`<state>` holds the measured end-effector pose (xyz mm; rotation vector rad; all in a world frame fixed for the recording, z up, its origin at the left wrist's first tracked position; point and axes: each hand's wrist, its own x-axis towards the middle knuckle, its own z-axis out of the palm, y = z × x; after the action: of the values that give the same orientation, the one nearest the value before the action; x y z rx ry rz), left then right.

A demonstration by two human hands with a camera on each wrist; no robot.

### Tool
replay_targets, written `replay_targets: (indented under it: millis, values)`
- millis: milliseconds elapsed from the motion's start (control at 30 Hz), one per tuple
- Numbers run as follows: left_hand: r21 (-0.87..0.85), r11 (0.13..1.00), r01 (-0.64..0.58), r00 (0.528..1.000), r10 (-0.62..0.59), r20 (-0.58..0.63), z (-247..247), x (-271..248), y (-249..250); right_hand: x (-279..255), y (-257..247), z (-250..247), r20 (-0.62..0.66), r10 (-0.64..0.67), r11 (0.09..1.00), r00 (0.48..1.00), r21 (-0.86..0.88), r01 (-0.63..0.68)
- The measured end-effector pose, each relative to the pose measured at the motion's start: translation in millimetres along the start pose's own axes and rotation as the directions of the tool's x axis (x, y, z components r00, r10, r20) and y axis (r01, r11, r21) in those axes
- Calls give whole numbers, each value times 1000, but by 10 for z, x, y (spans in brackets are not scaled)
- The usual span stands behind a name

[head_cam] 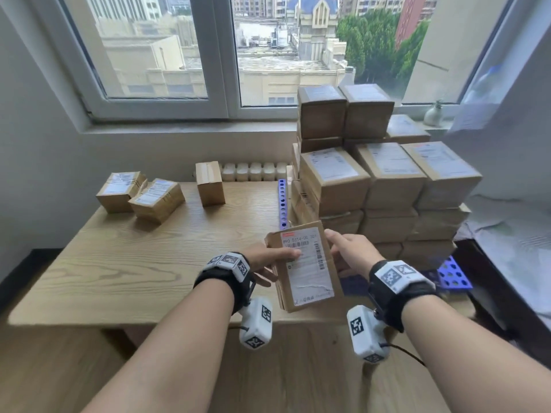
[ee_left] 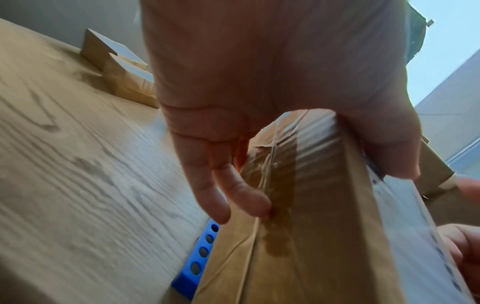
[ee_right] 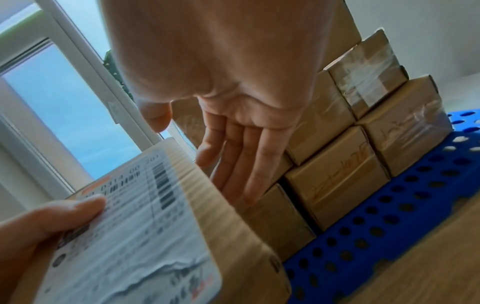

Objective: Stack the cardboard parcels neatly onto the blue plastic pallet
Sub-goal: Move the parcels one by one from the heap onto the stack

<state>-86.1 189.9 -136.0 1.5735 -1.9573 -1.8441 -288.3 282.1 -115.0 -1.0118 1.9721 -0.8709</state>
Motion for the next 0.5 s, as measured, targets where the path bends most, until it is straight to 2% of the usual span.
replay_targets:
  millis: [100, 233, 333, 500]
  values:
    - [-37, 999, 23, 999, -24, -33, 163, -130, -70, -134, 82, -76, 117, -8, 999, 993, 44, 3]
    - [-54, 998, 25, 996, -29, -89, 304, -287, -177, -252, 210, -79, 194, -36, 999, 980, 42, 28]
    - [-47, 999, 16, 996, -20, -84, 395, -372, -199, -312, 273, -125, 220, -45, 999, 974, 29, 39]
    - [-23, 1000, -18, 999, 17, -39, 537, -402, -27, -400, 327, -336, 183, -66, 998, 981, 30, 62]
